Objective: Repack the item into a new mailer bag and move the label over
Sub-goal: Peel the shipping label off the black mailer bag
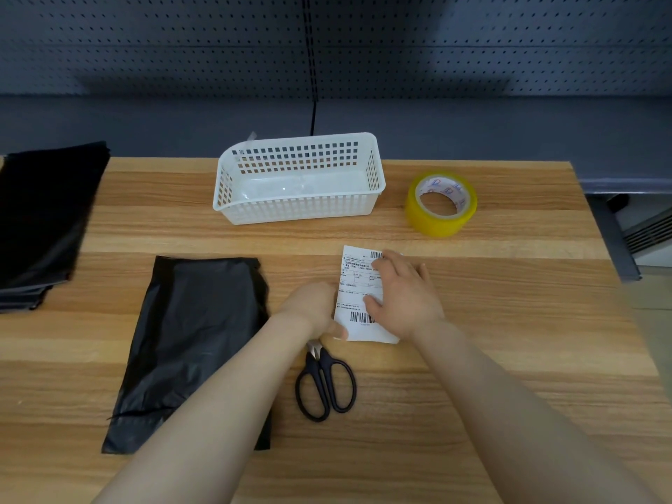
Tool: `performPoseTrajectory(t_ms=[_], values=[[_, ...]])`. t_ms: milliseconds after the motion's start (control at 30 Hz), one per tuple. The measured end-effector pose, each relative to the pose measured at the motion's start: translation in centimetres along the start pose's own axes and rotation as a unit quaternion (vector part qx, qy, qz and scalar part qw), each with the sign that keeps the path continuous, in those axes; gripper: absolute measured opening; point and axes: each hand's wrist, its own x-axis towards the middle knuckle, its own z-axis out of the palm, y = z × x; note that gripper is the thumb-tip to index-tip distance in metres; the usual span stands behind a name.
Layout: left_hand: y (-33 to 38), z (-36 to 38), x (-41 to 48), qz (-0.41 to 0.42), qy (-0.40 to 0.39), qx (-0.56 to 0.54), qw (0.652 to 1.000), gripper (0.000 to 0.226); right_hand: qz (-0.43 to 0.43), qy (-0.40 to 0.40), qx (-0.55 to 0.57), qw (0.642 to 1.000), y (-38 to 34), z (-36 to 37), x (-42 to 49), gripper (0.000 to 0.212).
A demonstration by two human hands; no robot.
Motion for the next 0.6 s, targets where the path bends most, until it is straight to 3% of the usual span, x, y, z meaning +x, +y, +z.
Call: performPoseTrajectory(t_ms=[100, 333, 600], values=[[-0.3, 0.1, -0.1, 0.016, 0.012, 0.002, 1.000, 0.024, 0.008, -0.007, -0.009, 1.000, -0.3, -0.4, 0.3, 0.064], [-1.1, 1.2, -0.7, 0.048, 0.049, 0.014, 0.998, 0.055, 0.005, -0.008, -0.028, 1.000, -2.2, 0.5, -0.9, 0.059], [-2.4, 2.3, -1.8, 0.096, 0.090, 0.020, 0.991, 0.033, -0.024, -0.009, 0.024, 0.999, -5.2, 1.1, -2.8, 0.052]])
